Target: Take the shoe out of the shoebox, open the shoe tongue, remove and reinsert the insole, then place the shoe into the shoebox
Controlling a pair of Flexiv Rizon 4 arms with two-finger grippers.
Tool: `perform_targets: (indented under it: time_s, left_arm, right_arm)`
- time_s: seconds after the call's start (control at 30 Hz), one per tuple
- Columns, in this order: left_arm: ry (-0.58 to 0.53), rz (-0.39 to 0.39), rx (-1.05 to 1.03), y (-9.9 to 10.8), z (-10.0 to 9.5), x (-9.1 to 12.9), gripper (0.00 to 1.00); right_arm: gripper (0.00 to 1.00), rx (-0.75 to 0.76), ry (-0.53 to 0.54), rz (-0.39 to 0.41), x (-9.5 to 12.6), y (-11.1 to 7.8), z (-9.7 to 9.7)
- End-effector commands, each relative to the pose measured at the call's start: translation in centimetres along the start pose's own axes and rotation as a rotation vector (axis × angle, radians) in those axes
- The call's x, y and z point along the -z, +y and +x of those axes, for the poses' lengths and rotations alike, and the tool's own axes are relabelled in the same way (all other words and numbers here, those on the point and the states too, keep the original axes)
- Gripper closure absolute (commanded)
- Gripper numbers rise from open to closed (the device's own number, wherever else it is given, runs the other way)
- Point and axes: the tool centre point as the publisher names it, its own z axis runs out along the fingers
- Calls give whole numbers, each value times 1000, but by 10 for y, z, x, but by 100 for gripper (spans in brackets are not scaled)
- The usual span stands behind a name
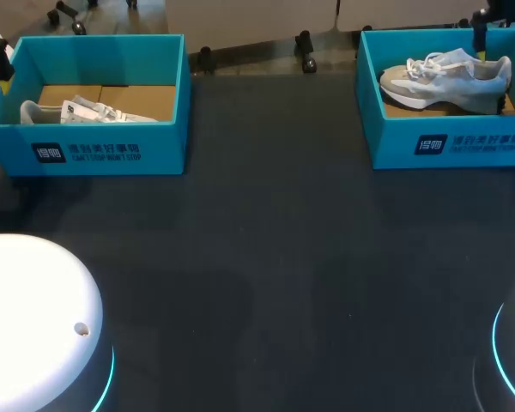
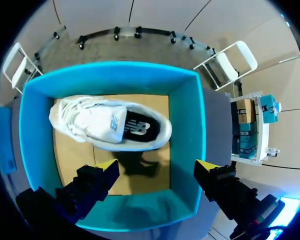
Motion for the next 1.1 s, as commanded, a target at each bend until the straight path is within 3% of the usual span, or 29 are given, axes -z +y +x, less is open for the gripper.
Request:
perform_targets:
  time_s: [0.03,0.1,0.13,0.17,0.57,0.6,0.73,0.93,0.97,1.1]
  left_arm:
    - [2,-2,0,-1,0,1,0]
    - [2,-2,0,-1,0,1,0]
    - [2,-2,0,-1,0,1,0]
    - [2,-2,0,-1,0,1,0]
    - [2,-2,0,-1,0,1,0]
    - [2,-2,0,-1,0,1,0]
    - [2,-2,0,-1,0,1,0]
    - [2,-2,0,-1,0,1,0]
    - [2,-2,0,-1,0,1,0]
    - [2,-2,0,-1,0,1,0]
  right_arm:
    - [0,-6,9,30,-15,14,-4]
    - [0,-11,17,28,-22,16,-5]
    - [3,-14,18,29,-24,17,-6]
    - [13,-16,23,28,-27,18,-6]
    - [9,-44,33,44,-52,34,-7]
    - [11,-45,33,44,-55,34,-8]
    - [39,-48,42,39,-62,37,-10]
    - [36,-52,53,41,-71,35,-12]
    - [32,-53,56,43,-72,34,-12]
    - [36,-55,64,46,-76,34,-12]
